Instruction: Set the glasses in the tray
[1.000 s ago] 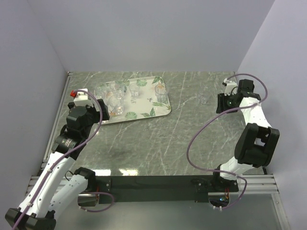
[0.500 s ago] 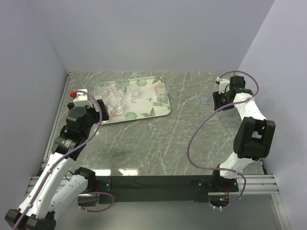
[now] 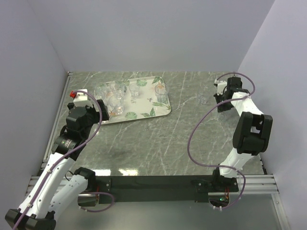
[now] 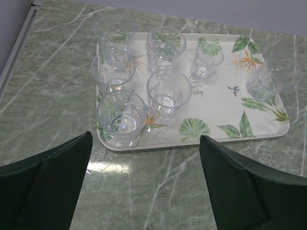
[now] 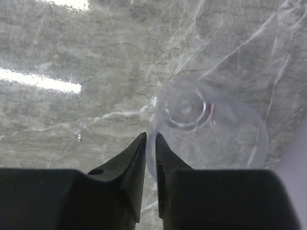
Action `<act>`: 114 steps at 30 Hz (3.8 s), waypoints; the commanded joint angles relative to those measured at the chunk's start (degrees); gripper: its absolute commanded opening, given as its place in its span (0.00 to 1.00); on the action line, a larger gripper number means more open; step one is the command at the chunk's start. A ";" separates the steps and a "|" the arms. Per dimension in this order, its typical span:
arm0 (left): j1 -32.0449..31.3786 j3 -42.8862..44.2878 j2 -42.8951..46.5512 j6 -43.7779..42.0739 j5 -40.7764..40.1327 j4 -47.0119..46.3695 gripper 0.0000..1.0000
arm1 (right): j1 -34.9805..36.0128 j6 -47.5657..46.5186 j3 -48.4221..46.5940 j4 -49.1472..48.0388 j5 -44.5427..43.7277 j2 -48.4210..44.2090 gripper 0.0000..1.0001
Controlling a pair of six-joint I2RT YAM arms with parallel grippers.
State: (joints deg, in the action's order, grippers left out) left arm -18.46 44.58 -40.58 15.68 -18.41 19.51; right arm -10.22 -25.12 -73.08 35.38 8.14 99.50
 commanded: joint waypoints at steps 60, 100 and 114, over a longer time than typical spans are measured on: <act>1.93 -1.69 2.96 -2.06 -7.60 -4.04 0.99 | 51.70 -33.23 -55.94 13.14 9.44 31.54 0.00; 3.78 -1.86 4.72 -1.88 -6.99 -4.13 0.99 | 55.48 -29.63 -49.62 4.97 1.18 23.56 0.41; 3.78 -2.04 6.39 -1.71 -6.46 -4.39 0.99 | 48.38 -20.67 -29.94 4.62 3.72 2.82 0.42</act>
State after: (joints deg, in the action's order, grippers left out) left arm -15.00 42.74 -35.18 14.26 -25.32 17.02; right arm 42.13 -49.84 -106.91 41.15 10.81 106.45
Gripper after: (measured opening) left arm 0.995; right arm 0.416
